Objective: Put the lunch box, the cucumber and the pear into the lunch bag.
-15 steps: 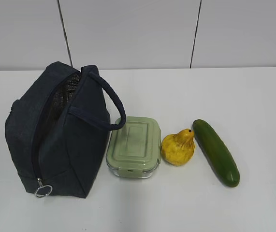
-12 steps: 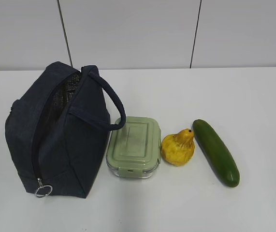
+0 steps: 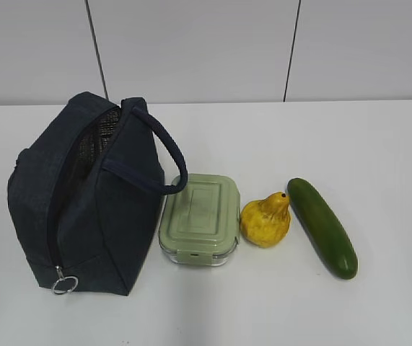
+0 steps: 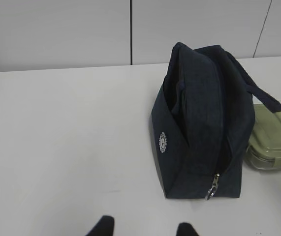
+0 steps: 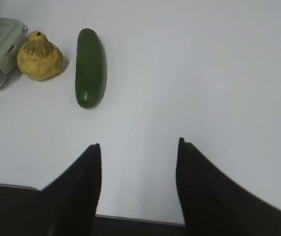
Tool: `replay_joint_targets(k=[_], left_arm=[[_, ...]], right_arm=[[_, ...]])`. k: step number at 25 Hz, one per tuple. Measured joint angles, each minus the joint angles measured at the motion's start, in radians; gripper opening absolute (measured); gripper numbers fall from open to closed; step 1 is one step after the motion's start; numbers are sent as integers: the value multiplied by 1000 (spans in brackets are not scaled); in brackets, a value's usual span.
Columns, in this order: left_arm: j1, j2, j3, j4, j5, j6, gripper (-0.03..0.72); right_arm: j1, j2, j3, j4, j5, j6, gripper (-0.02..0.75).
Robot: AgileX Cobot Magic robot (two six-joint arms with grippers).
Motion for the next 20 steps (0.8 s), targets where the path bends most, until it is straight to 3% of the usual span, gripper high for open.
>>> replay_joint_targets(k=[20], left_arm=[[0, 0, 0, 0, 0, 0, 242]], right_arm=[[0, 0, 0, 0, 0, 0, 390]])
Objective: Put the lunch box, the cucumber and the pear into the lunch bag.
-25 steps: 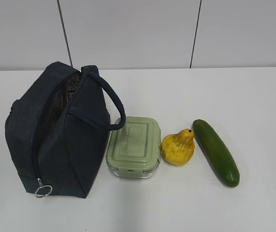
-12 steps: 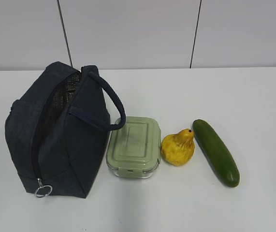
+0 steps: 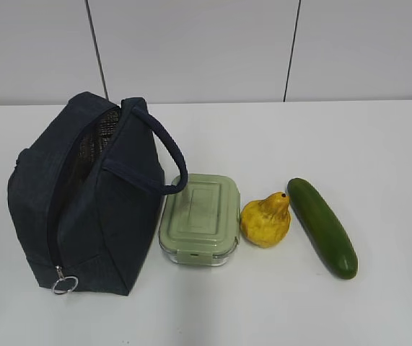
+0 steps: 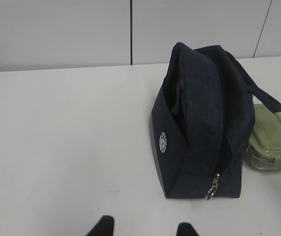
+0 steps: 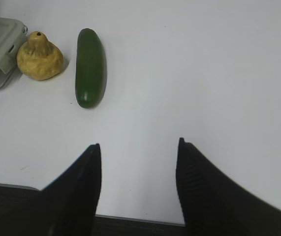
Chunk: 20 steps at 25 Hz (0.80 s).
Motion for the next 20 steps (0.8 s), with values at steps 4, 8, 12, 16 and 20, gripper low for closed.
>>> replay_joint_targets(k=[4, 8, 12, 16, 20], left_arm=[[0, 0, 0, 0, 0, 0, 242], [0, 0, 0, 0, 0, 0, 242], [0, 0, 0, -1, 0, 0, 242], [0, 1, 0, -36, -2, 0, 242], [0, 59, 0, -74, -8, 0, 242]], right_arm=[[0, 0, 0, 0, 0, 0, 390], [0, 0, 0, 0, 0, 0, 390], [0, 0, 0, 0, 0, 0, 390], [0, 0, 0, 5, -2, 0, 390], [0, 10, -11, 12, -2, 0, 390]])
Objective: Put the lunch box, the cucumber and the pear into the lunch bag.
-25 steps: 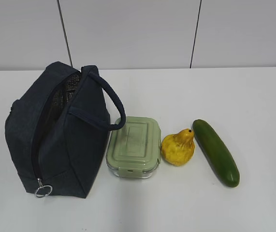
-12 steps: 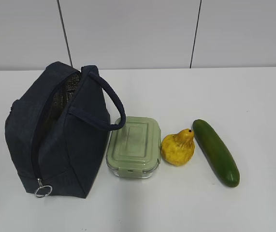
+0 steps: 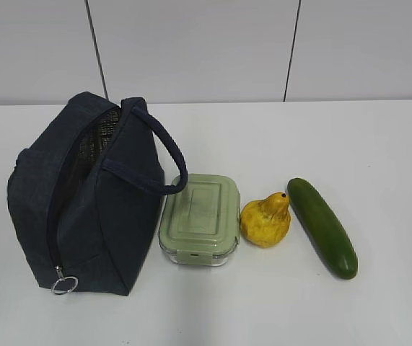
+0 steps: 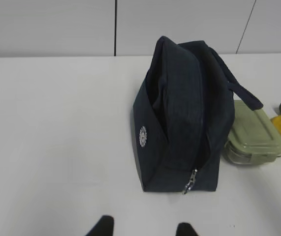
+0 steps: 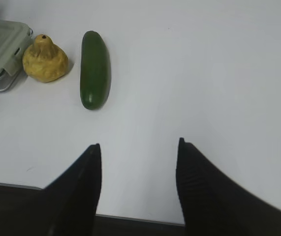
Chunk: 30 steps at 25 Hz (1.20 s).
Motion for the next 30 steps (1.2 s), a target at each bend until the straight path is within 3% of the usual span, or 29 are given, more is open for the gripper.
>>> replay_joint_targets(k=[15, 24, 30], left_arm=[[1, 459, -138, -115, -205, 97, 242], [1, 736, -214, -239, -212, 240, 242], [1, 937, -274, -357, -204, 375, 242]], right_arm=[[2, 516, -137, 128, -206, -19, 390], [2, 821, -139, 293, -309, -162, 390], [2, 982, -203, 312, -327, -223, 370]])
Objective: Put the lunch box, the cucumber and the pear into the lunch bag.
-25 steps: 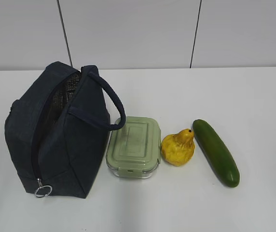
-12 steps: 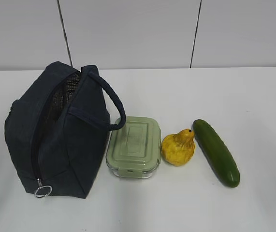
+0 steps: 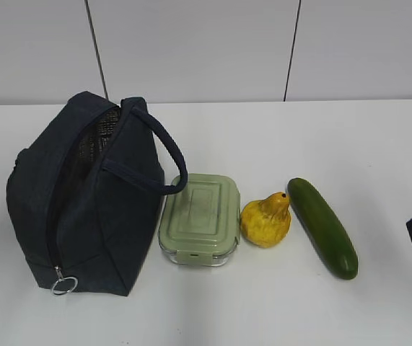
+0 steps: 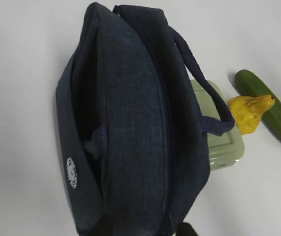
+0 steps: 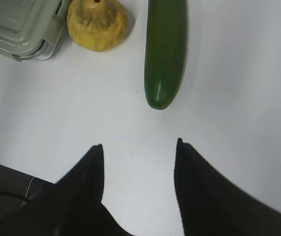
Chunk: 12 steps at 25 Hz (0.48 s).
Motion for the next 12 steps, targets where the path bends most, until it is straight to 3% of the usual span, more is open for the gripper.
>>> replay_joint_targets(k=[6, 12], left_arm=[[0, 157, -116, -69, 8, 104, 242], [0, 244, -256, -72, 64, 131, 242]], right_arm=[[-52, 130, -91, 88, 16, -71, 344], [-266, 271, -128, 444, 113, -360, 340]])
